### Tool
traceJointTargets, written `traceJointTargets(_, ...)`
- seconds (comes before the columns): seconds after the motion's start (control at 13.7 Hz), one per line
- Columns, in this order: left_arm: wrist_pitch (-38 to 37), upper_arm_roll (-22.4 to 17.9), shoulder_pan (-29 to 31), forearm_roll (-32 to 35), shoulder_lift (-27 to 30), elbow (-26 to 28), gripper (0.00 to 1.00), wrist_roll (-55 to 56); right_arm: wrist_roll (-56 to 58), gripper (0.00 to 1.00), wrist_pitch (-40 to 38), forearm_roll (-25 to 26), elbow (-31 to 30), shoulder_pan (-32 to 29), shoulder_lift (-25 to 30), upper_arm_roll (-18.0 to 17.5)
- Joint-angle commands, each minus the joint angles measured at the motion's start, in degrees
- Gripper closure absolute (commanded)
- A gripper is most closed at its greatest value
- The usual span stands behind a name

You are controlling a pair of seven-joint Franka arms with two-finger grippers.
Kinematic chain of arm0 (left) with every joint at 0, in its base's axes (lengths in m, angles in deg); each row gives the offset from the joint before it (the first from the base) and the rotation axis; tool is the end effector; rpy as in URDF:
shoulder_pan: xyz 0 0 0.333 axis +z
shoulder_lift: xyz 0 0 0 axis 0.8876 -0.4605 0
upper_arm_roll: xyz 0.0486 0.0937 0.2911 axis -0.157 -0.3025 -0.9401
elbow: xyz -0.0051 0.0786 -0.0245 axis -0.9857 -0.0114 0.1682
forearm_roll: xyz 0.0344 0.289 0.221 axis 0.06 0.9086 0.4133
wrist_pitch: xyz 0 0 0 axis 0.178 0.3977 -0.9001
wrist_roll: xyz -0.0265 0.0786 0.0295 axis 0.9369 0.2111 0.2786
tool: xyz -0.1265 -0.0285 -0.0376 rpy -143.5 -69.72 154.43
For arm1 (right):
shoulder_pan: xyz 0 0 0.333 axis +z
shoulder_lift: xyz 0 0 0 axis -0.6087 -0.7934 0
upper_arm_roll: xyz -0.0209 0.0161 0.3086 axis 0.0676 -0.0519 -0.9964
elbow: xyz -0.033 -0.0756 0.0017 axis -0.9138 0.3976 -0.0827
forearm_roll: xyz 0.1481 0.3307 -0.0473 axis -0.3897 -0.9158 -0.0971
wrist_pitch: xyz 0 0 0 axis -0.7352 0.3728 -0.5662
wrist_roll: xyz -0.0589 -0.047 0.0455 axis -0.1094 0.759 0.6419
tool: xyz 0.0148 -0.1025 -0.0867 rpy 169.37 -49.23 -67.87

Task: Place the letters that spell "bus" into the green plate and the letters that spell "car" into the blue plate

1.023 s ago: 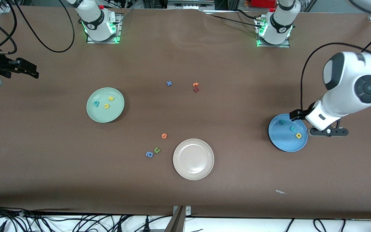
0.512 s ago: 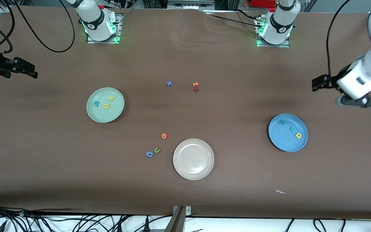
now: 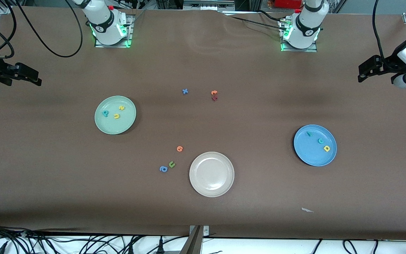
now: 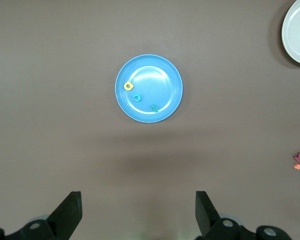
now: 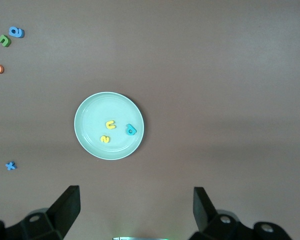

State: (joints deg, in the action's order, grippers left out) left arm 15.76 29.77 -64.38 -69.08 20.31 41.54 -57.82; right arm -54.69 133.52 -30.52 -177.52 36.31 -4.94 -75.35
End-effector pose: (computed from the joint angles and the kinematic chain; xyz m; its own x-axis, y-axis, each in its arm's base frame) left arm 0.5120 -0.0139 0.5913 0.9961 -0.0430 -0.0771 -0.0452 -0.9986 -0.0265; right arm 0.5192 -0.0158 0.5555 0.9959 0.0009 -0.0901 -0.0004 -0.9999 -0.0138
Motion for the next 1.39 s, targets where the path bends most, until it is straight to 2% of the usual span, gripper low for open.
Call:
traceJointTargets(0.0,1.5,0.2,1.5,-1.8,0.7,1.7,0.00,-1.7,-0.7,0.00,-0.5,-0.8,0.8,-0.3,0.0,-0.4)
traceJointTargets(1.02,2.8,0.3,2.1,-1.9,-0.5,2.1,0.00,-2.7,-0.6,0.00,-0.6,-0.7,0.8,-0.5,0.0,-0.1)
traceJointTargets(1.32,2.9,0.3,2.3,-1.9,-1.3,2.7,0.00,-3.8,-0.6,0.00,-0.5,0.7,0.8,-0.4,0.0,-0.2)
